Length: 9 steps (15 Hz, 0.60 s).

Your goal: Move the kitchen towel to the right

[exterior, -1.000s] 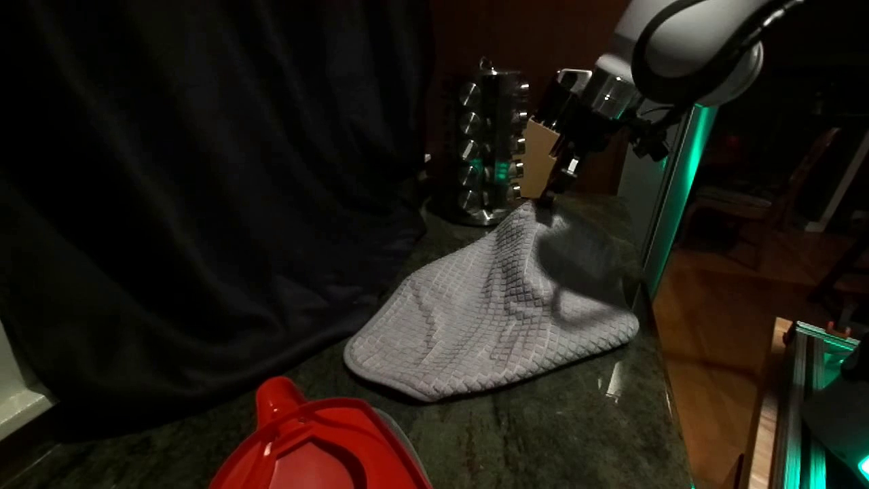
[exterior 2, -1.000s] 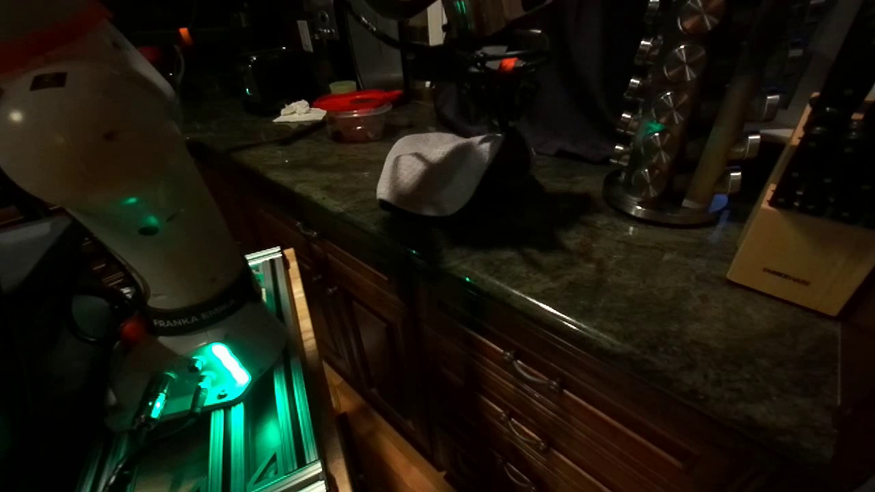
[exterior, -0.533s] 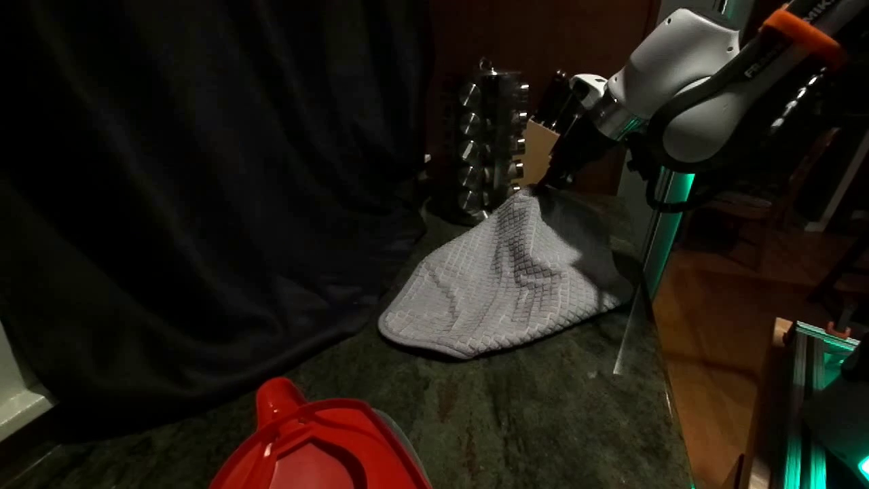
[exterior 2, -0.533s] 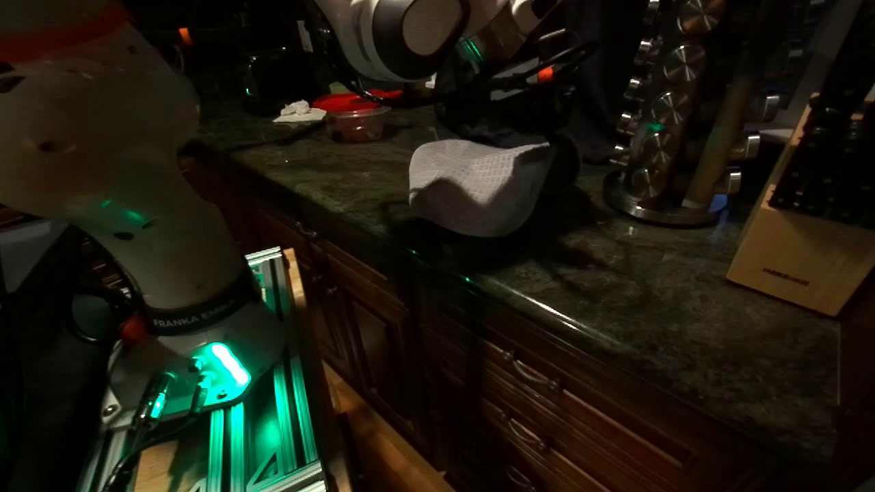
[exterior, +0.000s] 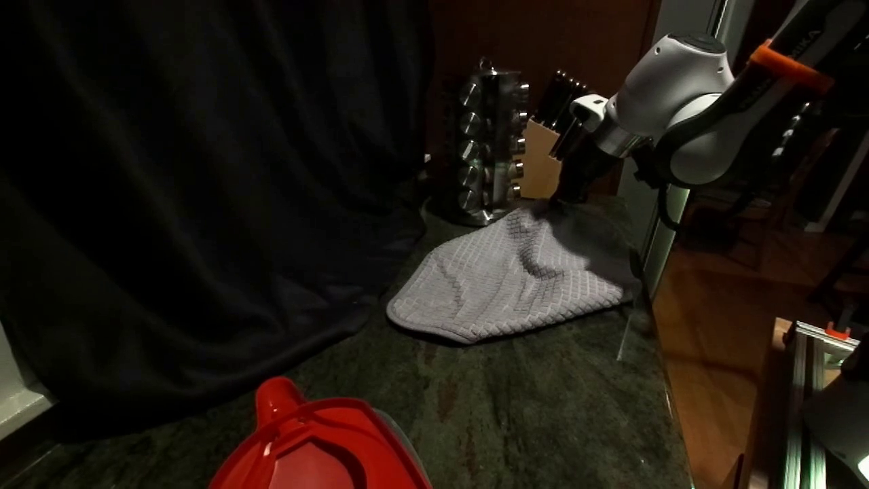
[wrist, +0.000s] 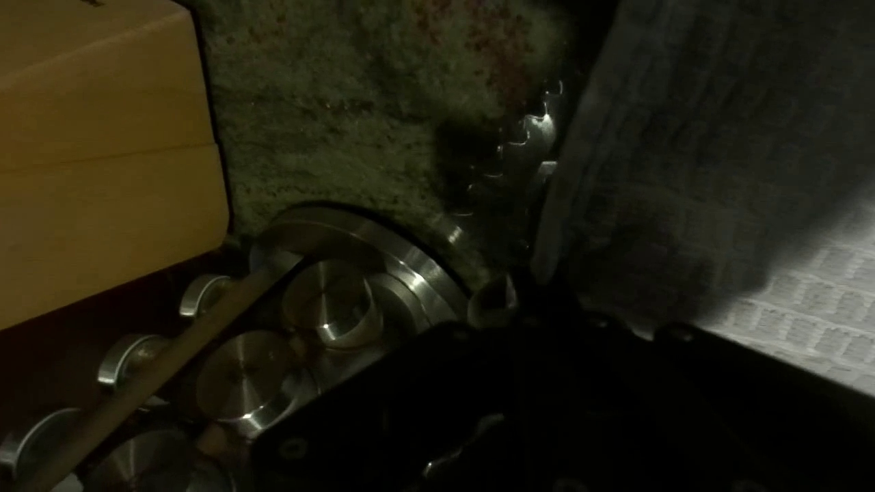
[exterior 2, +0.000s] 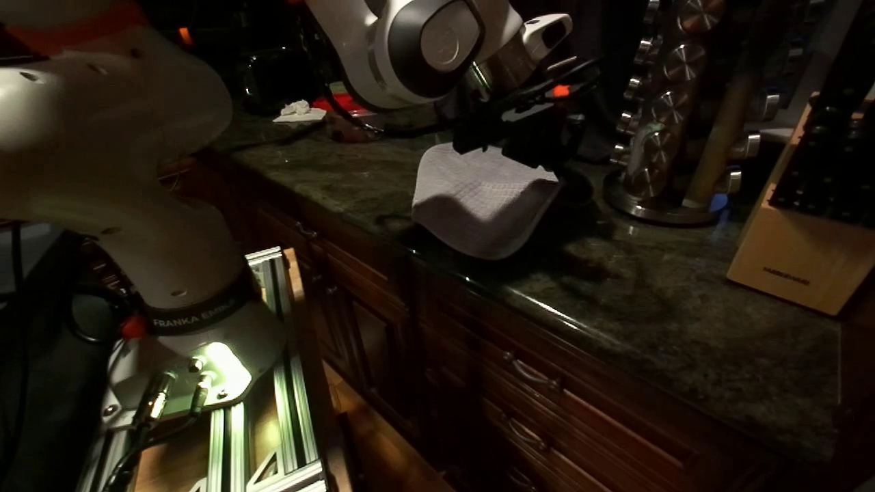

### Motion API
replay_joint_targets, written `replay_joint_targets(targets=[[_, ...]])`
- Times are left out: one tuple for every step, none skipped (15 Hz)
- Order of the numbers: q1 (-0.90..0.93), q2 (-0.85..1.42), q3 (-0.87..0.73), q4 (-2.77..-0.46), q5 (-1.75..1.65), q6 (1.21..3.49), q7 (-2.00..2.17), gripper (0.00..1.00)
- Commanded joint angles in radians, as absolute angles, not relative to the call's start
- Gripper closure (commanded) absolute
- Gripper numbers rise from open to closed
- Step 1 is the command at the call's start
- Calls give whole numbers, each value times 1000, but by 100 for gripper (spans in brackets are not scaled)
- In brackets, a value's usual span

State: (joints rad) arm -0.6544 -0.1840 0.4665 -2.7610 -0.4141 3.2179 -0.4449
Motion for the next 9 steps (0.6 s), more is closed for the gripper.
replay_joint_targets(targets=[[-786,-188,607,-2760,-498,3222,-377,99],[-812,-189,639,-2758,-512,3214,-368,99],[-846,-190,676,-2757,-533,3210,-361,99],[-871,-192,709,-2757,-538,3200,-342,71],[-890,-202,735,-2757,-542,3198,-330,69],[-901,-207,756,-2757,-538,3198,-316,63],[-899,-217,769,-2756,-523,3198,-307,56],[-874,-221,768,-2755,-504,3172,-300,48],[-847,-241,765,-2753,-492,3130,-290,42]])
